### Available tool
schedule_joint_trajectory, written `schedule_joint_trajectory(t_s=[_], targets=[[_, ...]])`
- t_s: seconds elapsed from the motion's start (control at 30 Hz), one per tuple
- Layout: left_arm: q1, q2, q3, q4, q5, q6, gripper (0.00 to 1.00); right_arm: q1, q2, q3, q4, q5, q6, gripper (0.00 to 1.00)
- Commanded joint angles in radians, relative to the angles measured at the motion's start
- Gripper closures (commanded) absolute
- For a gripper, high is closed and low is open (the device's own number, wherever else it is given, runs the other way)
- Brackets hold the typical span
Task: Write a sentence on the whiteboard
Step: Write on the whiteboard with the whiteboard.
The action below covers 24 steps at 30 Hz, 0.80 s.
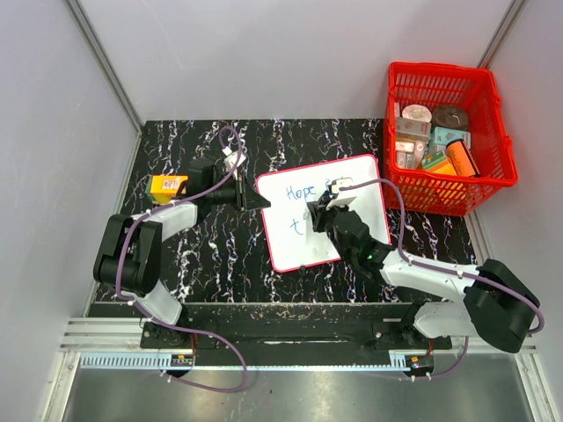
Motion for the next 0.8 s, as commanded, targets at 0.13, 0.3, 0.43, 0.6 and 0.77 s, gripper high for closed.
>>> schedule_joint_trajectory(t_s=[0.13, 0.3, 0.43, 0.6, 0.77], targets=[[-0.034, 0.039, 0.0, -0.021, -0.146, 0.171, 1.0, -0.007, -0.046, -0.048, -0.037, -0.022, 0.043, 1.0], [-0.034, 0.039, 0.0, -0.023, -0.147, 0.171, 1.0, -0.007, -0.067, -0.076, -0.045, -0.05, 0.068, 1.0], [-0.034, 0.038, -0.002, -0.023, -0.147, 0.171, 1.0, -0.007, -0.077, -0.096, -0.043, -0.056, 0.092, 1.0], [-0.034, 0.038, -0.003, -0.023, -0.147, 0.171, 1.0, -0.007, -0.089, -0.117, -0.05, -0.07, 0.105, 1.0], [-0.034, 0.038, -0.003, -0.023, -0.149, 0.171, 1.0, -0.007, -0.097, -0.122, -0.053, -0.062, 0.106, 1.0]])
